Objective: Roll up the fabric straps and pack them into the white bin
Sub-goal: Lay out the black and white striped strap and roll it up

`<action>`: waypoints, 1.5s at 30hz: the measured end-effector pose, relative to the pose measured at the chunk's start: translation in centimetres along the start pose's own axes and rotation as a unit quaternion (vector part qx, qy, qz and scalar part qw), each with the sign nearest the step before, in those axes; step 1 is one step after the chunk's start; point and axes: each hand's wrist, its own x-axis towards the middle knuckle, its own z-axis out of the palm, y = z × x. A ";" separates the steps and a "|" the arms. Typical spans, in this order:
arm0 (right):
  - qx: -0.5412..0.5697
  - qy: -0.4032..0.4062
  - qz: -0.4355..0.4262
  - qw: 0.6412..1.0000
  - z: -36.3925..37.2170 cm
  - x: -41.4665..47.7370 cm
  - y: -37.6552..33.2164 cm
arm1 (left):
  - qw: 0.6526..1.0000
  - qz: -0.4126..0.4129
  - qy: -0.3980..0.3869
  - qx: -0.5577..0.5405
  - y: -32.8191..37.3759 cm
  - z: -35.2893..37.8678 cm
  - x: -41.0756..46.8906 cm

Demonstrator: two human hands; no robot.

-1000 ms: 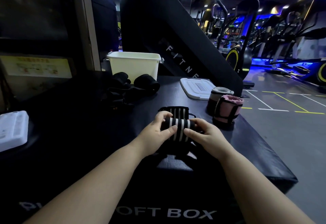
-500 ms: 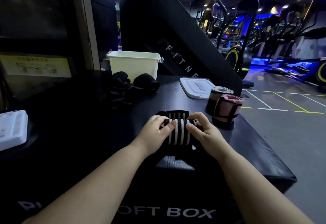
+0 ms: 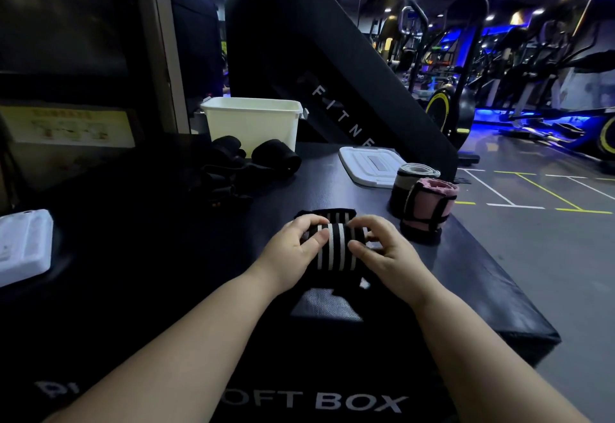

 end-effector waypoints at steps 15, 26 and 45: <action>-0.055 -0.040 0.029 0.997 -0.2 0.4 1.3 | 0.998 0.014 -0.052 0.043 -0.6 0.0 0.0; -0.088 -0.024 0.017 0.996 0.0 0.4 1.4 | 0.995 -0.008 -0.099 0.003 -0.6 -0.5 0.1; -0.035 -0.011 -0.001 0.999 -0.1 0.5 1.9 | 0.998 -0.006 -0.070 0.000 -0.9 0.0 0.5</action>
